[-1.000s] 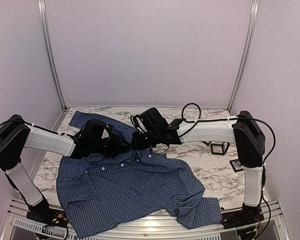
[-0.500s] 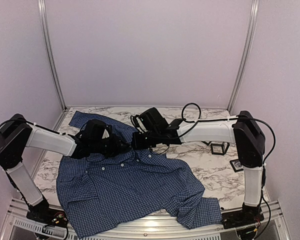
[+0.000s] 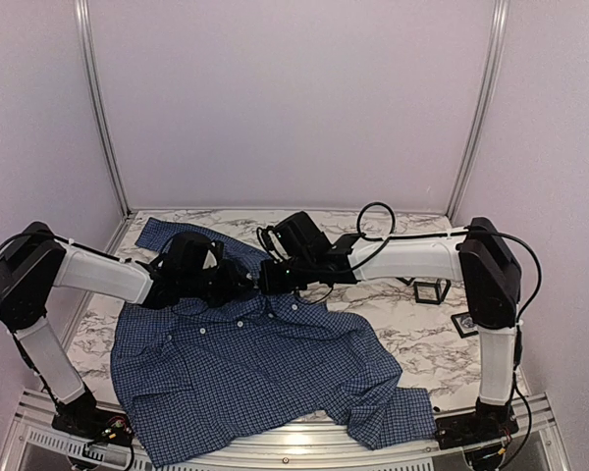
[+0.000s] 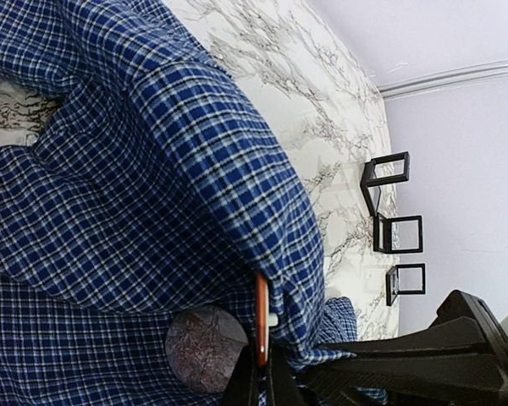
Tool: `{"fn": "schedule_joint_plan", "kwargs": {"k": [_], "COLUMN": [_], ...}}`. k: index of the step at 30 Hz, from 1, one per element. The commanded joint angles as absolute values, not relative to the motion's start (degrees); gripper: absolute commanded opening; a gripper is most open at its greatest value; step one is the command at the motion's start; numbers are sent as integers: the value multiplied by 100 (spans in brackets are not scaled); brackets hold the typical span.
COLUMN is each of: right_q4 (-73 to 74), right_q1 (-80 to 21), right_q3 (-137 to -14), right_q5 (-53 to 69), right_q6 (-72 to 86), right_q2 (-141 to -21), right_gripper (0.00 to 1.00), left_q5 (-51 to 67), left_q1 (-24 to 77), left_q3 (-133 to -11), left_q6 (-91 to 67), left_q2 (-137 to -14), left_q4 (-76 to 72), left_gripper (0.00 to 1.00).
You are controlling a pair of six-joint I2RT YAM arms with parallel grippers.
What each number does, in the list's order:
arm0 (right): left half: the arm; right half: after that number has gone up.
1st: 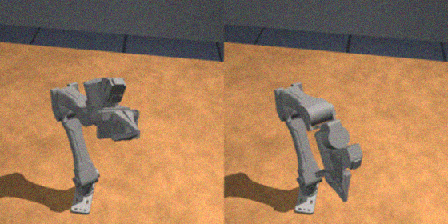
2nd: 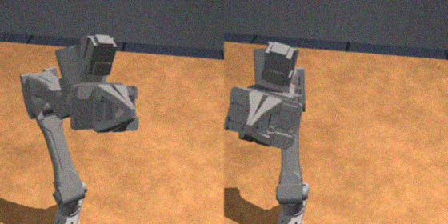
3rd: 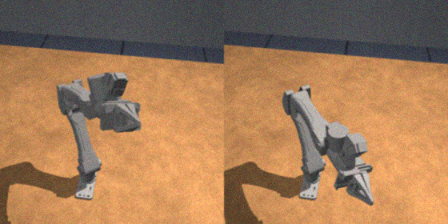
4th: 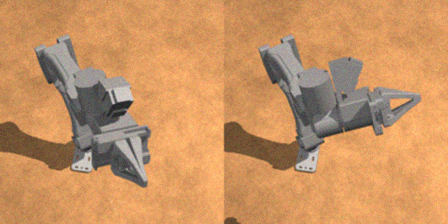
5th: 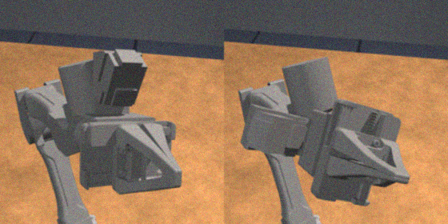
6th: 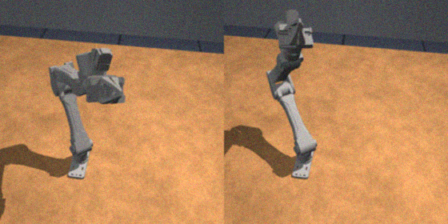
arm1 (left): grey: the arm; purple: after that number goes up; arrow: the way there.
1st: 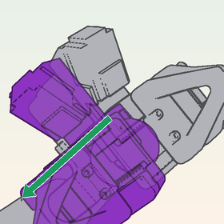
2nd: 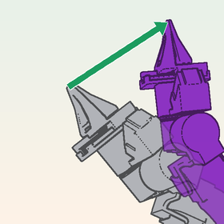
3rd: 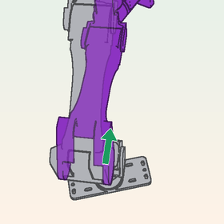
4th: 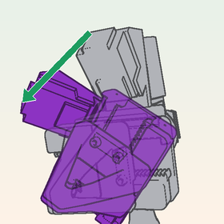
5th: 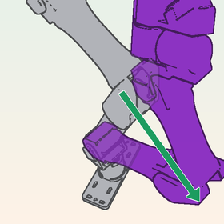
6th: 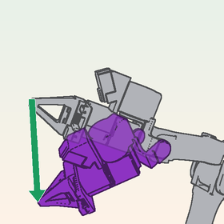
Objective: Remove the brooch from the garment
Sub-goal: Pick up the brooch from the flattened clothing, then place the flattened clothing at the center of the board.
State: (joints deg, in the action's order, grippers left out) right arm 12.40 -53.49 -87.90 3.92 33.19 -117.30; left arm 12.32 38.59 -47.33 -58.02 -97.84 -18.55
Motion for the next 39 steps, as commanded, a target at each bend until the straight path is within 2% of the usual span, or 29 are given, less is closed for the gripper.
{"fn": "schedule_joint_plan", "kwargs": {"k": [1, 7, 15, 30, 39], "right_q4": [1225, 1369, 1328, 568, -555], "right_q1": [-5425, -5423, -5423, -5301, -4985], "right_q3": [-8746, -8622, -8407, -7762, -7017], "right_q5": [204, -245, -353, 239, 1179], "right_q6": [3318, 3225, 3172, 3079, 3505], "right_q2": [-11442, -11285, -11201, -10840, -10319], "right_gripper": [0, 0, 0, 0, 17], "left_q5": [1180, 1233, 1855, 2710, 2864], "left_q1": [3867, 3828, 3725, 3612, 3595], "left_q3": [-4954, -4972, -5005, -4967, -4866], "left_q6": [-5384, -4876, -4216, -3927, -4242], "left_q2": [-9629, -9323, -9180, -9084, -9079], "left_q4": [-1620, -1196, -1072, -1359, -1748], "left_gripper": [0, 0, 0, 0, 0]}}
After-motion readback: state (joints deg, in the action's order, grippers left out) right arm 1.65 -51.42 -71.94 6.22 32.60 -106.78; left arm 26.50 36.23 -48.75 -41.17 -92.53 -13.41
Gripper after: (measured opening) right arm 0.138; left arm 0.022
